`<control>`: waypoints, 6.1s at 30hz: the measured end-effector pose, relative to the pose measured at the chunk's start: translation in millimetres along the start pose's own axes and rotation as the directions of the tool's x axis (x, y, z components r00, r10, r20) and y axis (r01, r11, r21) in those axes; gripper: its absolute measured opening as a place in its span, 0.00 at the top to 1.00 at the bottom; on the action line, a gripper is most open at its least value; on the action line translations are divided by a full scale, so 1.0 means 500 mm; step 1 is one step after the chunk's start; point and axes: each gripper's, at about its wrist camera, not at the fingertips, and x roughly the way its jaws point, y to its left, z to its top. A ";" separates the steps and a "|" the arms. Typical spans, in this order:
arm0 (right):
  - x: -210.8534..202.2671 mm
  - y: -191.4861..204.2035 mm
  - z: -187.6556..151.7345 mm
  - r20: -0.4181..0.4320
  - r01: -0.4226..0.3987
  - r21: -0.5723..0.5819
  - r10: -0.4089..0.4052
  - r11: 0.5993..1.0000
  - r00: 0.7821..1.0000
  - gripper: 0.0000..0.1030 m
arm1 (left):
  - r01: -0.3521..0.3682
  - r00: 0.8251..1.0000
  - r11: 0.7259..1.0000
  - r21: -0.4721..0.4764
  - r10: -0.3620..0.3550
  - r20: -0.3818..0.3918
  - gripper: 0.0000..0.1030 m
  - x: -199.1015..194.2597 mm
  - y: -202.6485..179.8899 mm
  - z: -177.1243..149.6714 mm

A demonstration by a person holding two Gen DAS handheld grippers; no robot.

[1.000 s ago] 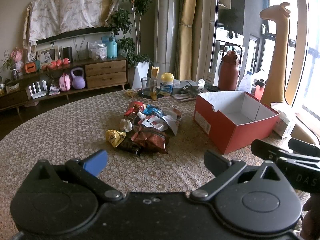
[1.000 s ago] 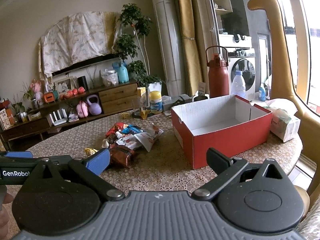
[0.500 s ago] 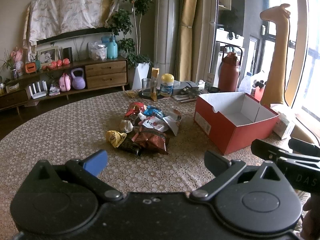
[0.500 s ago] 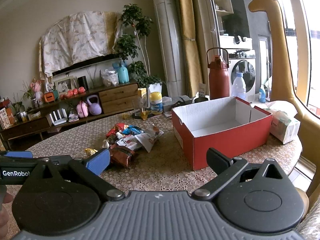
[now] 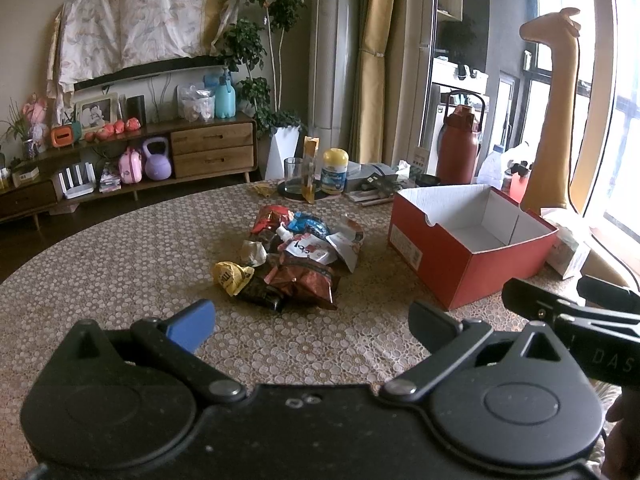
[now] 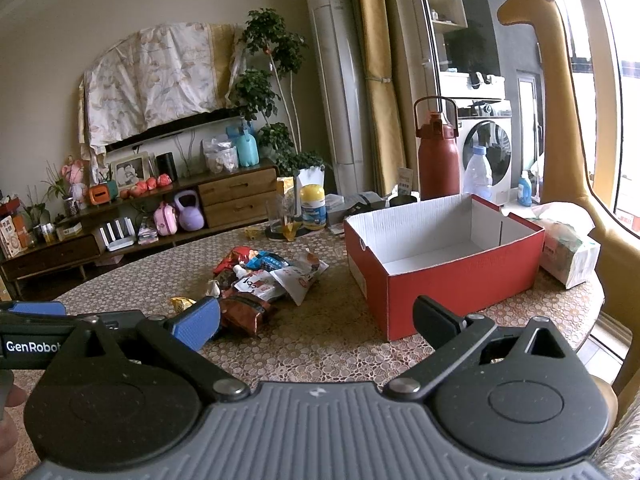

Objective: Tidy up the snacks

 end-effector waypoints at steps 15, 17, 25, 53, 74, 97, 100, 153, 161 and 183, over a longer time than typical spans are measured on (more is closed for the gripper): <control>0.007 0.005 0.002 0.002 -0.009 -0.034 0.009 0.999 1.000 0.00 | 0.013 1.000 1.000 -0.014 -0.013 0.005 0.00 -0.008 0.009 0.010; 0.018 0.009 0.004 -0.004 -0.030 -0.057 0.029 0.998 1.000 0.00 | 0.007 1.000 1.000 -0.020 -0.007 0.004 0.00 0.004 0.018 0.012; 0.135 0.028 0.009 -0.091 -0.126 -0.133 0.114 0.983 0.989 0.00 | -0.031 0.999 0.993 -0.114 0.027 -0.037 0.00 0.089 0.104 0.015; 0.554 0.188 -0.019 -0.406 -0.406 -0.372 0.247 0.835 0.880 0.00 | -0.104 0.977 0.972 -0.212 0.060 -0.204 0.13 0.443 0.255 0.076; 0.618 0.200 -0.035 -0.477 -0.467 -0.397 0.258 0.790 0.840 0.19 | -0.067 0.954 0.946 -0.316 -0.032 -0.298 0.48 0.552 0.276 0.059; 0.479 0.174 0.009 -0.394 -0.369 -0.284 0.244 0.885 0.886 0.58 | -0.028 0.968 0.930 -0.366 -0.066 -0.240 0.73 0.423 0.281 0.060; 0.442 0.160 0.030 -0.373 -0.360 -0.262 0.250 0.895 0.893 0.58 | -0.002 0.969 0.933 -0.359 -0.086 -0.230 0.73 0.386 0.264 0.066; 0.423 -0.374 0.208 -0.258 0.151 -0.091 -0.169 0.984 0.951 0.58 | 0.339 0.925 0.939 0.054 -0.322 -0.202 0.72 0.447 -0.353 0.251; 0.480 -0.400 0.186 -0.304 0.158 -0.089 -0.178 0.983 0.936 0.58 | 0.363 0.905 0.926 0.106 -0.323 -0.276 0.72 0.520 -0.399 0.220; 0.578 -0.413 0.151 -0.427 0.183 -0.127 -0.220 0.975 0.877 0.56 | 0.422 0.869 0.878 0.225 -0.321 -0.376 0.66 0.606 -0.440 0.177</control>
